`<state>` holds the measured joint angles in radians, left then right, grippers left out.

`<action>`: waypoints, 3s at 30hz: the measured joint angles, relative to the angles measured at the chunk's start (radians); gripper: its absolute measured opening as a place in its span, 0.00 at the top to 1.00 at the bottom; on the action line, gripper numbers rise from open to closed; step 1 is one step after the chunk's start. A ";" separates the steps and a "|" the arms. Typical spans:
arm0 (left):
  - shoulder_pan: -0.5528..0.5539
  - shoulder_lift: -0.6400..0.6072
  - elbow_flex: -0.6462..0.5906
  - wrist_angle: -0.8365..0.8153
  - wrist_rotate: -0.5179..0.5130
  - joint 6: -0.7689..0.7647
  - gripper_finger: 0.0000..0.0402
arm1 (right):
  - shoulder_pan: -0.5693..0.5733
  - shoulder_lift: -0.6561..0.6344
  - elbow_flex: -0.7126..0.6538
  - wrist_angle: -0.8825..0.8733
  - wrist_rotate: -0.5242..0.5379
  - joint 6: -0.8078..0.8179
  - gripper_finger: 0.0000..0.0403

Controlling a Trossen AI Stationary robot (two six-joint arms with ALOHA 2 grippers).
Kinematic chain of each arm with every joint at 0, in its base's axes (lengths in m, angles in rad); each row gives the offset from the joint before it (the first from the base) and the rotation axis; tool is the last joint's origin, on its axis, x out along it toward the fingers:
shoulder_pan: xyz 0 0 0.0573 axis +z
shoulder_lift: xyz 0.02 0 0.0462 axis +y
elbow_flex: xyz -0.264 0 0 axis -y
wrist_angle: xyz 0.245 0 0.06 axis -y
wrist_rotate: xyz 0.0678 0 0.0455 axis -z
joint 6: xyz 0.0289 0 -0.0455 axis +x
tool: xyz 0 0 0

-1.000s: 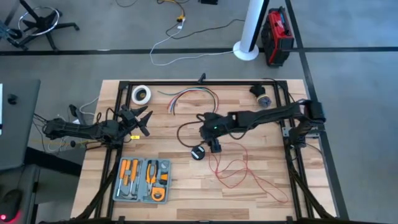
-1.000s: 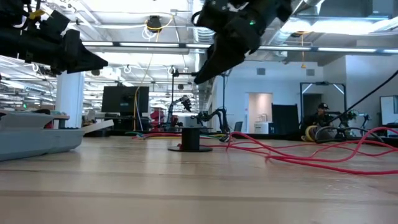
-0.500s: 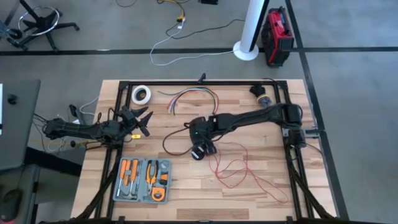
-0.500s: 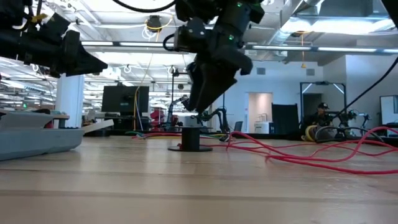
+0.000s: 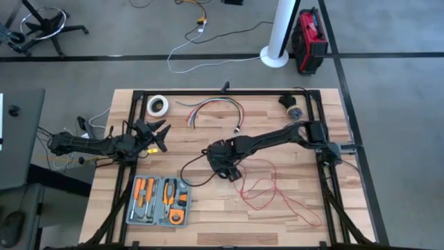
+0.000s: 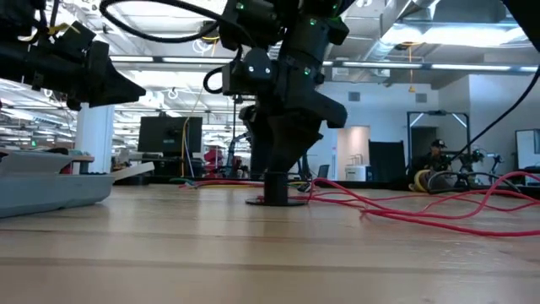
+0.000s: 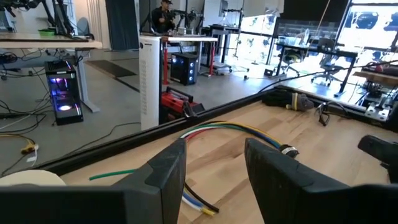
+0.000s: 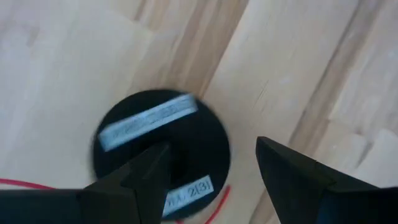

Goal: Coil cords
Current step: Coil the red wire on the black spool

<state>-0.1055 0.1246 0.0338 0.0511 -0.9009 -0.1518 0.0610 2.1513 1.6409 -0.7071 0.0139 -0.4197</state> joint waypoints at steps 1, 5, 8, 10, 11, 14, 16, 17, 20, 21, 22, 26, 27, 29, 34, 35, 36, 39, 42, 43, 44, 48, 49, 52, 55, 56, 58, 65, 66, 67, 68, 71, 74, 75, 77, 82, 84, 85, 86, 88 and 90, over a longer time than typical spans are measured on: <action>0.000 0.000 0.000 -0.003 0.000 -0.007 0.61 | -0.003 0.000 0.000 0.007 0.000 0.000 0.41; 0.000 0.000 0.000 -0.007 0.000 -0.029 0.61 | -0.012 -0.002 0.001 0.019 0.000 0.001 0.42; 0.000 0.000 -0.001 -0.008 0.003 -0.030 0.61 | -0.019 -0.002 0.000 0.012 -0.020 0.001 0.47; 0.000 0.000 -0.001 -0.009 0.003 -0.035 0.61 | -0.024 -0.002 0.000 0.011 -0.063 0.001 0.51; 0.000 0.000 -0.001 -0.009 0.004 -0.037 0.61 | -0.025 -0.002 -0.002 0.013 -0.083 0.002 0.54; 0.000 0.000 -0.002 -0.010 0.004 -0.037 0.61 | -0.026 -0.002 -0.014 0.027 -0.096 0.005 0.61; 0.000 0.000 -0.002 -0.011 0.005 -0.037 0.61 | -0.030 -0.002 -0.014 0.028 -0.097 0.015 0.66; 0.000 0.000 -0.002 -0.011 0.005 -0.037 0.61 | -0.031 -0.002 -0.014 0.028 -0.097 0.018 0.68; 0.000 0.000 -0.002 -0.012 0.005 -0.037 0.61 | -0.037 -0.002 -0.014 0.028 -0.098 0.022 0.72; 0.000 0.000 -0.002 -0.012 0.005 -0.037 0.61 | -0.038 -0.002 -0.014 0.030 -0.098 0.022 0.72; 0.000 0.000 -0.002 -0.013 0.005 -0.037 0.61 | -0.039 -0.002 -0.014 0.030 -0.098 0.023 0.73; 0.000 0.000 -0.003 -0.013 0.011 -0.037 0.61 | -0.049 -0.003 -0.014 0.030 -0.099 0.043 0.74; 0.000 0.000 -0.003 -0.013 0.016 -0.037 0.61 | -0.052 -0.003 -0.014 0.030 -0.099 0.050 0.74; 0.000 0.000 -0.003 -0.013 0.026 -0.037 0.61 | -0.059 -0.003 -0.014 0.029 -0.099 0.055 0.74; 0.000 0.000 -0.003 -0.013 0.030 -0.041 0.61 | -0.088 -0.029 -0.014 0.049 -0.158 0.087 0.74; 0.000 0.000 -0.003 -0.013 0.030 -0.041 0.61 | -0.096 -0.038 -0.014 0.064 -0.182 0.101 0.74; 0.000 0.000 -0.003 -0.014 0.031 -0.043 0.61 | -0.106 -0.048 -0.014 0.079 -0.205 0.113 0.74; 0.000 0.000 -0.003 -0.014 0.032 -0.043 0.61 | -0.131 -0.077 -0.014 0.144 -0.271 0.137 0.74; 0.000 0.000 -0.003 -0.012 0.051 -0.041 0.61 | -0.145 -0.120 -0.038 0.240 -0.290 0.150 0.74; 0.000 0.000 -0.003 -0.010 0.065 -0.040 0.61 | -0.147 -0.142 -0.059 0.283 -0.291 0.155 0.74; 0.000 0.000 -0.003 -0.010 0.076 -0.039 0.61 | -0.150 -0.164 -0.080 0.324 -0.292 0.159 0.74; 0.000 0.000 -0.003 -0.008 0.093 -0.041 0.61 | -0.170 -0.280 -0.221 0.555 -0.298 0.195 0.75; 0.000 0.000 -0.003 -0.007 0.095 -0.048 0.61 | -0.176 -0.314 -0.268 0.619 -0.298 0.205 0.75; 0.000 0.000 -0.003 0.001 0.133 -0.063 0.61 | -0.187 -0.418 -0.426 0.844 -0.276 0.242 0.75; 0.000 0.000 -0.003 0.019 0.189 -0.062 0.61 | -0.190 -0.509 -0.589 1.080 -0.225 0.268 0.75; 0.000 0.003 -0.003 0.025 0.200 -0.059 0.61 | -0.189 -0.534 -0.641 1.154 -0.207 0.277 0.75; 0.000 0.018 -0.003 0.042 0.215 -0.058 0.61 | -0.182 -0.579 -0.743 1.327 -0.168 0.298 0.75; 0.000 0.182 -0.003 0.262 0.238 -0.025 0.61 | -0.150 -0.610 -0.986 1.872 -0.055 0.357 0.75; 0.000 0.218 -0.003 0.329 0.257 -0.012 0.61 | -0.145 -0.603 -1.006 1.922 -0.040 0.363 0.75; 0.000 0.256 -0.003 0.389 0.279 0.007 0.61 | -0.142 -0.588 -1.019 1.975 -0.031 0.363 0.75; 0.000 0.297 -0.003 0.450 0.304 0.024 0.61 | -0.137 -0.573 -1.029 2.021 -0.018 0.362 0.75; 0.000 0.425 -0.003 0.640 0.355 0.069 0.61 | -0.125 -0.520 -1.038 2.118 -0.006 0.360 0.75; 0.000 0.562 0.004 0.774 0.364 0.100 0.61 | -0.125 -0.472 -1.034 2.177 -0.006 0.360 0.75; 0.000 0.612 0.011 0.801 0.364 0.104 0.61 | -0.125 -0.457 -1.029 2.182 -0.006 0.361 0.75; 0.000 0.713 0.044 0.866 0.372 0.110 0.61 | -0.128 -0.430 -1.026 2.192 -0.006 0.367 0.75; 0.008 0.950 0.157 1.001 0.538 0.154 0.61 | -0.136 -0.410 -1.019 2.197 -0.005 0.368 0.75; 0.008 1.025 0.217 1.016 0.577 0.156 0.61 | -0.136 -0.412 -1.019 2.197 -0.005 0.367 0.75; 0.008 1.059 0.246 1.014 0.583 0.156 0.61 | -0.136 -0.415 -1.019 2.193 -0.005 0.367 0.75; 0.008 1.095 0.272 1.009 0.583 0.155 0.61 | -0.136 -0.418 -1.019 2.193 -0.006 0.367 0.75; 0.015 1.172 0.326 1.010 0.585 0.154 0.61 | -0.136 -0.419 -1.019 2.199 -0.006 0.368 0.75; 0.031 1.246 0.379 1.009 0.603 0.149 0.61 | -0.136 -0.419 -1.019 2.197 -0.006 0.367 0.75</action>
<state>-0.0746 1.3702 0.4125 1.0605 -0.2979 -0.0030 -0.0746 1.7321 0.6216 1.4904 0.0078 -0.0528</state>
